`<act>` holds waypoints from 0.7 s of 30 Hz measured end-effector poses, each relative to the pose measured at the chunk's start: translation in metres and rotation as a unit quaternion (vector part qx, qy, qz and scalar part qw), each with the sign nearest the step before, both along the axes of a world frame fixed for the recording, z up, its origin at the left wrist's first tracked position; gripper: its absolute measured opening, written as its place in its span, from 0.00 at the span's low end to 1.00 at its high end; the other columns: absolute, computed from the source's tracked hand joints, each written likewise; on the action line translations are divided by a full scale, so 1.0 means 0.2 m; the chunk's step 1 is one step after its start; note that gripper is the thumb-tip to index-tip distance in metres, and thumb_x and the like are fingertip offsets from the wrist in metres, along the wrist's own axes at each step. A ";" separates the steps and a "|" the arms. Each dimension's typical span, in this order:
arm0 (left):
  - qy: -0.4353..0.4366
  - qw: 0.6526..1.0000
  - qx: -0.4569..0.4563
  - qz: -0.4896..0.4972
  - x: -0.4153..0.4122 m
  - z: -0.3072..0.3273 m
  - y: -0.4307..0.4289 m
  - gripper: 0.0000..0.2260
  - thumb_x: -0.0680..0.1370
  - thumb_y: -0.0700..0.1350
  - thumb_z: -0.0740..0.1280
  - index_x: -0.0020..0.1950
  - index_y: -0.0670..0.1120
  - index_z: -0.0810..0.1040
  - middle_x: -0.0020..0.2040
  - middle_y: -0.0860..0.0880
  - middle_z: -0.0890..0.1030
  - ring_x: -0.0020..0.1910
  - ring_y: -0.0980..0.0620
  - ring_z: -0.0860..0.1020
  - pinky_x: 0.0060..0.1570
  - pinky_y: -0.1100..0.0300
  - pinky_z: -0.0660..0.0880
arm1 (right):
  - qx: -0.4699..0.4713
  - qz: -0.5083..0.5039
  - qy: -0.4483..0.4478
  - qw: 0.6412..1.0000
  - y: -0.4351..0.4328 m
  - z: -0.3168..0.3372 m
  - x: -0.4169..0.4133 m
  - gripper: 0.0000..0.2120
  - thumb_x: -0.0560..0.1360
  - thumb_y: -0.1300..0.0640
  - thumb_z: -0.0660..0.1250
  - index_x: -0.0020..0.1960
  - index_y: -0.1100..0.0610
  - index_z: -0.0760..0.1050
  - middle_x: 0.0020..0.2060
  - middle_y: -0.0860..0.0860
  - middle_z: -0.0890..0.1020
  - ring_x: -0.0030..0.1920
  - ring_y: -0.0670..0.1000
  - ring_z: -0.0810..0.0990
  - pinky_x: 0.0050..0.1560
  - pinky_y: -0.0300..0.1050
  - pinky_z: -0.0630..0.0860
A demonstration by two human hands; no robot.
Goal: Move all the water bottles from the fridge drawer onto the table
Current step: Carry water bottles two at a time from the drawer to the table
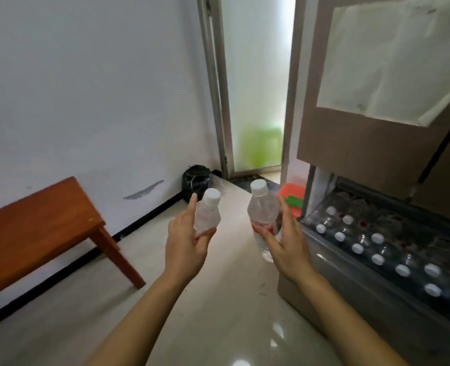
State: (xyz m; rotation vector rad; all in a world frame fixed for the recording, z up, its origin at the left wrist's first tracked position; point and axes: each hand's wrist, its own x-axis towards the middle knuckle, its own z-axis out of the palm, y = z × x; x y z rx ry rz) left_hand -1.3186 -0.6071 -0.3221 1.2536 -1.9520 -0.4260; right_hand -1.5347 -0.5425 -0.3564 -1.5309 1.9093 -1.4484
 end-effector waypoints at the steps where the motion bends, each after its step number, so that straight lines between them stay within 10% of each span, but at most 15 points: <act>1: 0.006 1.000 0.000 0.029 0.16 0.01 0.00 0.38 0.76 0.48 0.72 0.79 0.56 0.53 0.64 0.46 0.73 0.62 0.46 0.70 0.58 0.52 0.69 | -0.006 0.034 0.012 0.999 -0.05 0.01 0.14 0.37 0.79 0.41 0.66 0.77 0.32 0.45 0.75 0.46 0.66 0.73 0.51 0.66 0.71 0.59 0.66; 9: 0.055 0.976 -0.002 0.209 1.53 0.00 -0.05 0.40 0.77 0.50 0.71 0.75 0.68 0.45 0.67 0.51 0.70 0.66 0.50 0.67 0.64 0.49 0.69 | -0.006 0.226 0.036 0.973 -0.47 0.05 1.54 0.36 0.80 0.43 0.64 0.77 0.34 0.43 0.72 0.46 0.70 0.67 0.47 0.69 0.62 0.43 0.68; 21: 0.101 0.934 0.007 0.342 2.98 -0.01 -0.25 0.35 0.75 0.50 0.72 0.78 0.57 0.58 0.72 0.52 0.69 0.69 0.51 0.67 0.65 0.51 0.69 | -0.006 0.393 0.040 0.919 -1.02 0.05 3.03 0.38 0.78 0.40 0.64 0.77 0.32 0.42 0.67 0.25 0.61 0.67 0.33 0.64 0.66 0.41 0.67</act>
